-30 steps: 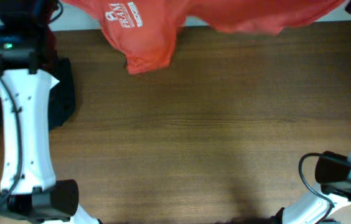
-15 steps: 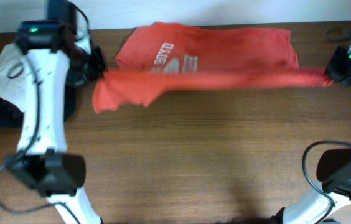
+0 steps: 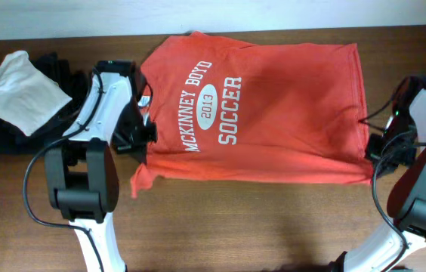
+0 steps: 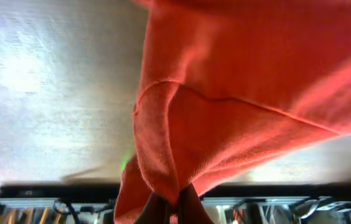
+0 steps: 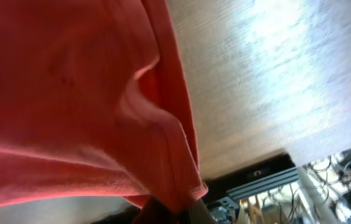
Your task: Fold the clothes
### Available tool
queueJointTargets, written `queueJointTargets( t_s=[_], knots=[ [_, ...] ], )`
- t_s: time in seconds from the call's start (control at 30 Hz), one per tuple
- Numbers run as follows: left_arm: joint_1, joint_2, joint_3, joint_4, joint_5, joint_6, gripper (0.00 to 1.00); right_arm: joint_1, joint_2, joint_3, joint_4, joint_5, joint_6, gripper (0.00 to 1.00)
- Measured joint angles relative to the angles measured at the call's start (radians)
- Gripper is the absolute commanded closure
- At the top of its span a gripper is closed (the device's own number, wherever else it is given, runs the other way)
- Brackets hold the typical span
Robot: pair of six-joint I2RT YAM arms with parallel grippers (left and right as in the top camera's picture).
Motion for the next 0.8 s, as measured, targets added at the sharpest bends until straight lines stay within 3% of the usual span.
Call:
queueJointTargets(
  t_s=[0.27,0.47,0.6,0.8],
  knots=[
    [0.000,-0.053,-0.297,0.108,-0.018,0.000,1.00,-0.100,-0.002,-0.100,0.015,-0.001,0.049,0.96],
    [0.001,-0.372,-0.475,0.174,-0.009,-0.001,1.00,-0.141,-0.089,-0.112,0.013,-0.002,0.069,0.96],
    [0.001,-0.492,-0.489,0.311,0.009,0.000,1.00,-0.141,-0.119,-0.112,0.061,-0.015,0.073,0.96],
    [0.001,-0.479,-0.496,0.620,0.090,-0.002,1.00,-0.141,-0.118,-0.113,0.233,-0.093,0.072,0.96]
  ],
)
